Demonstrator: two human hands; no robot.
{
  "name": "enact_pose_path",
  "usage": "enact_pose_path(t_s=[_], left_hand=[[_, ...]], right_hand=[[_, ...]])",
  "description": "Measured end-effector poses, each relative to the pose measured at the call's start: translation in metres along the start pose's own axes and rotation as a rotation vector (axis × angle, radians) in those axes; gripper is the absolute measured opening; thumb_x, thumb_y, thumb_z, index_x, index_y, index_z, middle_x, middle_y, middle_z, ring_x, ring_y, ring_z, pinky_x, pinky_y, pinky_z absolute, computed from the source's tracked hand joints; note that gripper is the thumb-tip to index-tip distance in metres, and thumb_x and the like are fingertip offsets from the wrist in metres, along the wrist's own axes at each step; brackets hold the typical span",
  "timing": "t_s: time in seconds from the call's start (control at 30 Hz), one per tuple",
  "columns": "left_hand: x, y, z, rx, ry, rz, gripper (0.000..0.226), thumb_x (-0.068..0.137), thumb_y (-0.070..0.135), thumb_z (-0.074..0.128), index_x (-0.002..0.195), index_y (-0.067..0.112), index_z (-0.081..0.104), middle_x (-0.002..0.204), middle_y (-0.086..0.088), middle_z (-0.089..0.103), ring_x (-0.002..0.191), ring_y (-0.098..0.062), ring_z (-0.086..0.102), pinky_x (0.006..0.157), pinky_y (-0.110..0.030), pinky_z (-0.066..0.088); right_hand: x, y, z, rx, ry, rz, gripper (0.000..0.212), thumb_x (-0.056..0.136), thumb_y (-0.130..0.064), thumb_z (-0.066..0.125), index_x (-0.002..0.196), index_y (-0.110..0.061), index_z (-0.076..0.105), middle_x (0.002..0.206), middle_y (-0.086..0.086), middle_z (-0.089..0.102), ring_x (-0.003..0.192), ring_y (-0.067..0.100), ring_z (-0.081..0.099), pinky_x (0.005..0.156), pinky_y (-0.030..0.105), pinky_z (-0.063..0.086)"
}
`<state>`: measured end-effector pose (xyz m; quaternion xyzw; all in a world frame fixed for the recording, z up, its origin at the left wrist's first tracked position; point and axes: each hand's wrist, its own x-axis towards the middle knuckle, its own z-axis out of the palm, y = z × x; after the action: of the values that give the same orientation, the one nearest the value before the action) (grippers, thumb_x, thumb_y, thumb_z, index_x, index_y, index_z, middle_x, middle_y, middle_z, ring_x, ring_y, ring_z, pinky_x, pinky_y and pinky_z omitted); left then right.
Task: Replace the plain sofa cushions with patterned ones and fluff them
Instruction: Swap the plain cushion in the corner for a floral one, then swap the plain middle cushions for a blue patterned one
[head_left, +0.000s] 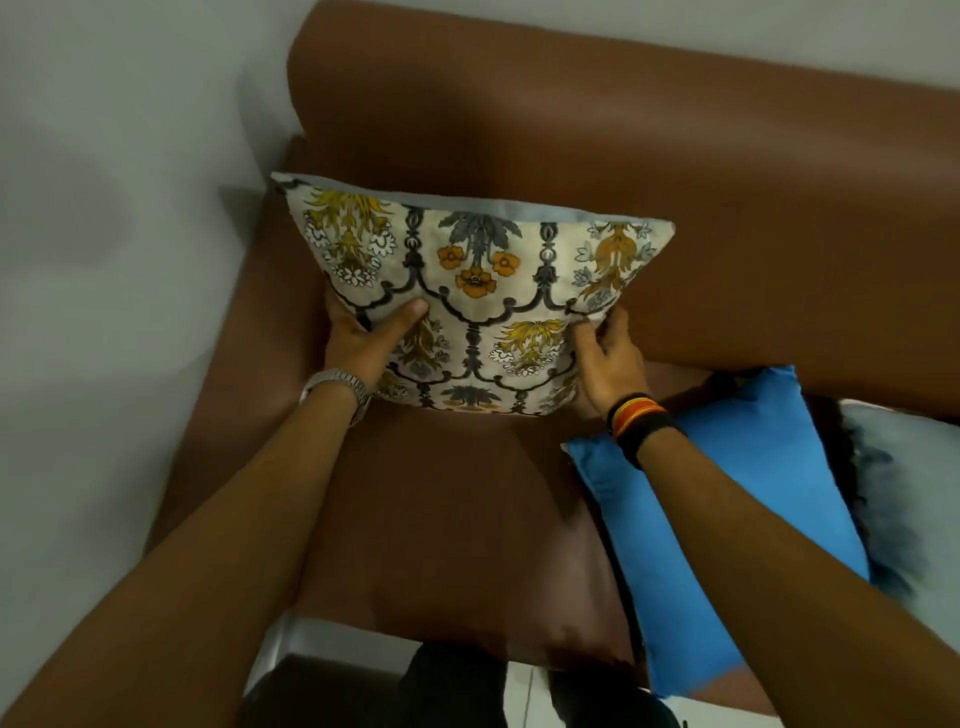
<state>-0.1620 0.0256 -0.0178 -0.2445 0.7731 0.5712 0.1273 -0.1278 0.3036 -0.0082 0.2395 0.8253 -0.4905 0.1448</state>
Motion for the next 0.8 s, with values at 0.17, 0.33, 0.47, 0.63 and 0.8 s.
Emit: enact_pose_path(t_s=[0.17, 0.33, 0.47, 0.63, 0.8], left_hand=[[-0.089, -0.042, 0.078, -0.051, 0.082, -0.242, 0.107, 0.091, 0.08, 0.048, 0.167, 0.034, -0.012, 0.176, -0.002, 0.016, 0.157, -0.03, 0.028, 0.12, -0.041, 0.025], [-0.209, -0.119, 0.198, -0.077, -0.218, -0.356, 0.067, 0.098, 0.059, 0.054, 0.157, 0.029, 0.043, 0.158, 0.009, 0.05, 0.147, -0.014, 0.045, 0.116, -0.024, 0.04], [-0.274, -0.152, 0.291, -0.161, -0.215, -0.308, 0.045, 0.1, 0.042, 0.066, 0.142, 0.043, 0.051, 0.132, 0.03, 0.064, 0.115, 0.013, 0.061, 0.099, -0.016, 0.052], [-0.305, -0.137, 0.313, -0.091, -0.046, -0.248, 0.042, 0.102, 0.053, 0.057, 0.142, 0.047, 0.049, 0.13, 0.037, 0.054, 0.109, 0.025, 0.055, 0.083, 0.007, 0.038], [-0.315, -0.085, 0.266, -0.002, -0.114, -0.375, 0.044, 0.091, 0.072, 0.057, 0.095, 0.035, 0.08, 0.08, 0.012, 0.079, 0.069, -0.009, 0.074, 0.057, -0.022, 0.056]], right_hand=[[-0.025, 0.07, -0.07, -0.231, 0.028, -0.177, 0.064, 0.104, -0.045, 0.06, 0.156, -0.009, 0.047, 0.157, 0.017, 0.053, 0.144, 0.032, 0.051, 0.12, 0.039, 0.039], [-0.078, 0.232, -0.181, -0.273, 0.24, 0.241, 0.069, 0.1, -0.045, 0.059, 0.145, 0.006, 0.055, 0.145, 0.035, 0.055, 0.137, 0.051, 0.052, 0.119, 0.054, 0.039], [-0.09, 0.313, -0.244, -0.204, 0.044, 0.396, 0.067, 0.1, -0.049, 0.065, 0.151, -0.008, 0.05, 0.151, 0.023, 0.058, 0.138, 0.042, 0.056, 0.117, 0.052, 0.044], [-0.089, 0.325, -0.264, -0.116, -0.033, 0.343, 0.061, 0.091, -0.064, 0.07, 0.13, -0.018, 0.06, 0.116, 0.001, 0.067, 0.103, 0.022, 0.063, 0.092, 0.032, 0.047], [-0.105, 0.315, -0.285, 0.069, -0.133, 0.389, 0.05, 0.088, -0.073, 0.065, 0.105, -0.026, 0.063, 0.092, -0.002, 0.067, 0.095, 0.026, 0.068, 0.082, 0.037, 0.052]])
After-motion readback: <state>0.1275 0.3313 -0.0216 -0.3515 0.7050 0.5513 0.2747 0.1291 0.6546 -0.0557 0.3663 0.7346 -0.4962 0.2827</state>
